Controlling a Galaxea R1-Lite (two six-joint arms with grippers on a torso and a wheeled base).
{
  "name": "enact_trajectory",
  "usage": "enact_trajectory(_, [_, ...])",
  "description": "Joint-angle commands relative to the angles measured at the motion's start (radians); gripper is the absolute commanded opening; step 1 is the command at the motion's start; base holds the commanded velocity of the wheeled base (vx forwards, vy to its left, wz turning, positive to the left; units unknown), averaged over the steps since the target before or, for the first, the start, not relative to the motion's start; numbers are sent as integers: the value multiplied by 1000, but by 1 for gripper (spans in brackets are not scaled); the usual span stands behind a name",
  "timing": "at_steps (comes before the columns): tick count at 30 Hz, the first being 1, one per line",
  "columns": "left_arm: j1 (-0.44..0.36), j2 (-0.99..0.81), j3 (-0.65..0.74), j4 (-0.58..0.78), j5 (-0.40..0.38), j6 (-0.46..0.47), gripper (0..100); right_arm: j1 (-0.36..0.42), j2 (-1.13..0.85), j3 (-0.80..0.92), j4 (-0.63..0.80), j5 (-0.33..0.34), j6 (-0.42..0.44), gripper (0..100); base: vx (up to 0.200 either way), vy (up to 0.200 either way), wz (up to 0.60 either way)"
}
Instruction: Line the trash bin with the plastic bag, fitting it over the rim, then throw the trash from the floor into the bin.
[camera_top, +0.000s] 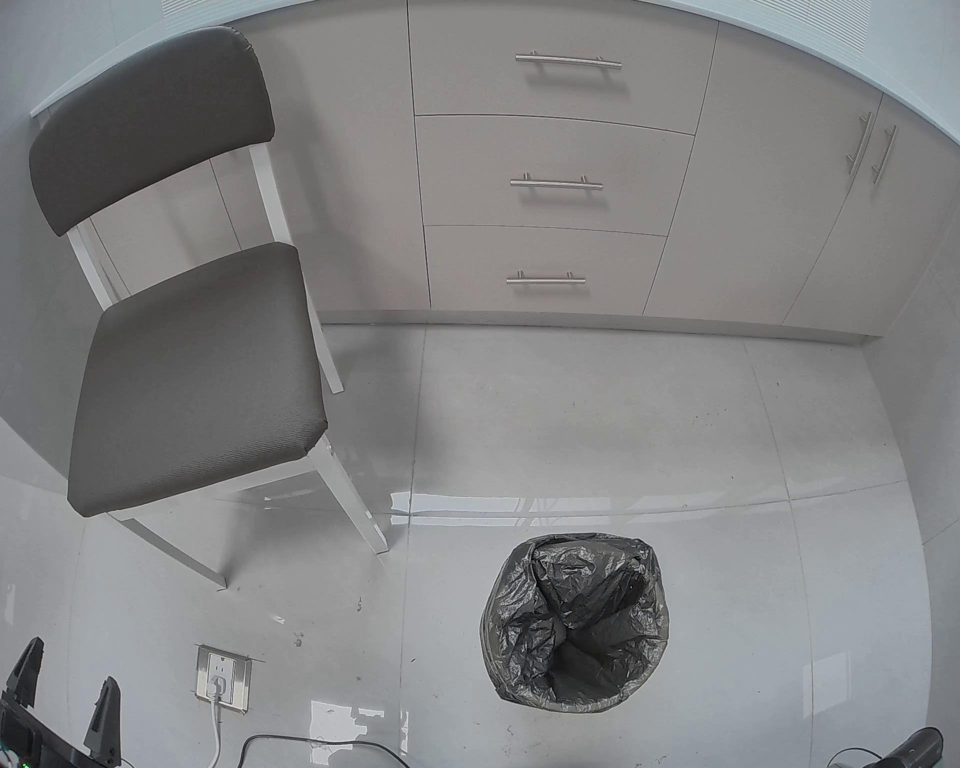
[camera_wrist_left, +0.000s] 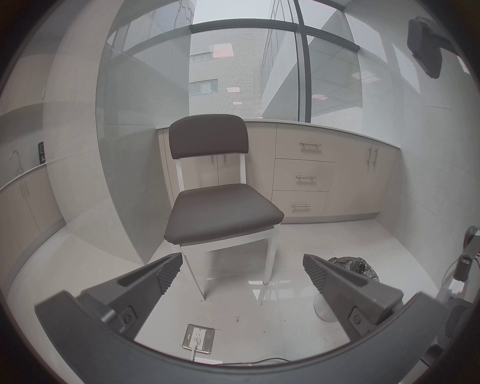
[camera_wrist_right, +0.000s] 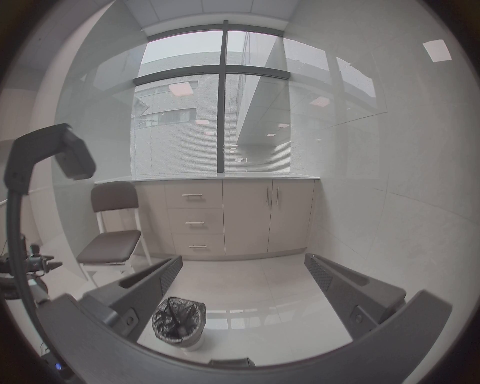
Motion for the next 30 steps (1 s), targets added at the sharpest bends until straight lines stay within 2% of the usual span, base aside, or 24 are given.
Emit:
enact_trajectory(1, [1,-16,17,0,0,1,100,-2,-9,1026,-976,-104,86,100,0,0,0])
enact_trajectory(3, [1,-16,17,0,-1,1,100,-2,-9,1129,-1048,-107,46,100,0,0,0])
enact_trajectory(4, [1,-16,17,0,-1,1,100,-2,-9,1155,-1039,-107,19,100,0,0,0])
enact_trajectory(7, [1,-16,17,0,0,1,100,-2,-9,1135,-925,-96,11,100,0,0,0])
enact_trajectory(11, [1,-16,17,0,0,1,100,-2,-9,1138,-931,-29,-7,100,0,0,0])
enact_trajectory(12, [1,-16,17,0,0,1,100,-2,-9,1138,-931,-29,-7,100,0,0,0])
enact_trajectory(15, [1,-16,17,0,0,1,100,-2,-9,1144,-927,85,10,100,0,0,0])
enact_trajectory(16, [1,-16,17,0,0,1,100,-2,-9,1144,-927,85,10,100,0,0,0])
enact_trajectory(17, [1,-16,17,0,0,0,100,-2,-9,1155,-917,144,-12,100,0,0,0])
enact_trajectory(30, [1,-16,17,0,-1,1,100,2,-9,1155,-917,140,-15,100,0,0,0])
